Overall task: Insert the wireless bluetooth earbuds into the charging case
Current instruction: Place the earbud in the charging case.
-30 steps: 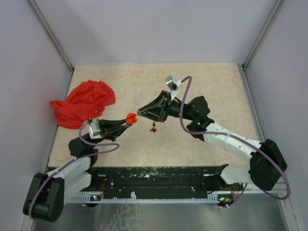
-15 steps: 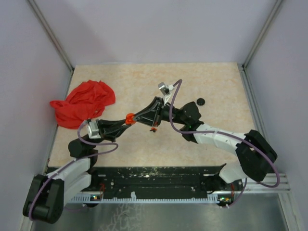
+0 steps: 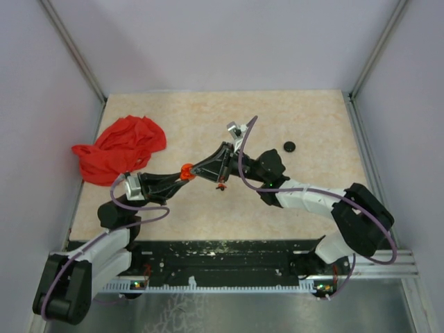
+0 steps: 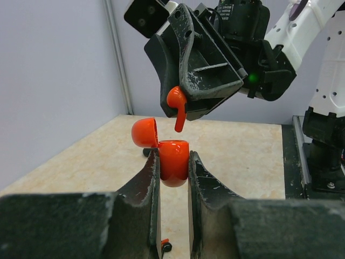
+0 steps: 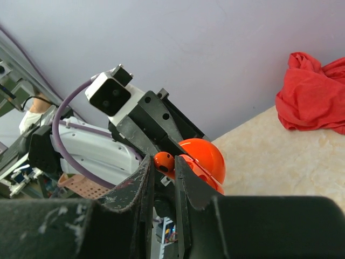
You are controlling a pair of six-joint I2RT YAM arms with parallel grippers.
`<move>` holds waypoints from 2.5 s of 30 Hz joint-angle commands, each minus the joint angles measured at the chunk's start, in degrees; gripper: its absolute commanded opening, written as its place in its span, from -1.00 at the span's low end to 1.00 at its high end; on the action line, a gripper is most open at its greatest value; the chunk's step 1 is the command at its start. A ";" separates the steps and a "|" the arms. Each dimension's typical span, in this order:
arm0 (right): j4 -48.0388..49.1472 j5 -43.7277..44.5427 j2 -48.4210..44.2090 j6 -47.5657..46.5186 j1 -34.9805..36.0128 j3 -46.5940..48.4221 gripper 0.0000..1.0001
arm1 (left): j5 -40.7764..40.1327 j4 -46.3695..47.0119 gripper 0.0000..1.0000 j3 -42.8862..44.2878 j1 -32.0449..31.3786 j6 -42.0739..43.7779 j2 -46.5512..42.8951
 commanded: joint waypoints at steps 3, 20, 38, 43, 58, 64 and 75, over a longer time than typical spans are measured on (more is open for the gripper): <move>5.08 0.78 1.45 1.27 0.37 0.46 -0.95 | 0.01 14.46 -0.99 -0.64 0.44 -1.20 -0.71; 8.74 1.77 2.67 4.85 0.48 -1.73 -0.95 | -0.90 15.01 -0.99 -0.75 0.71 -1.48 -1.00; 12.96 3.71 4.38 7.97 2.17 -3.02 -0.95 | -1.11 15.00 -0.99 -0.86 0.79 -1.49 -1.46; 13.15 5.50 4.35 7.72 2.16 -4.33 -0.95 | -1.69 15.00 -0.99 -0.97 0.80 -1.53 -2.13; 7.53 5.65 2.90 3.71 2.22 -4.89 -0.73 | -2.11 15.00 -0.99 -1.14 0.85 -1.49 -2.72; 4.52 4.49 2.63 1.56 2.48 -4.31 -0.66 | -2.41 15.04 -0.99 -1.18 0.88 -1.46 -2.84; -0.56 5.03 1.29 0.03 2.51 -3.62 -0.55 | -2.05 15.01 -0.99 -1.19 0.88 -1.74 -3.16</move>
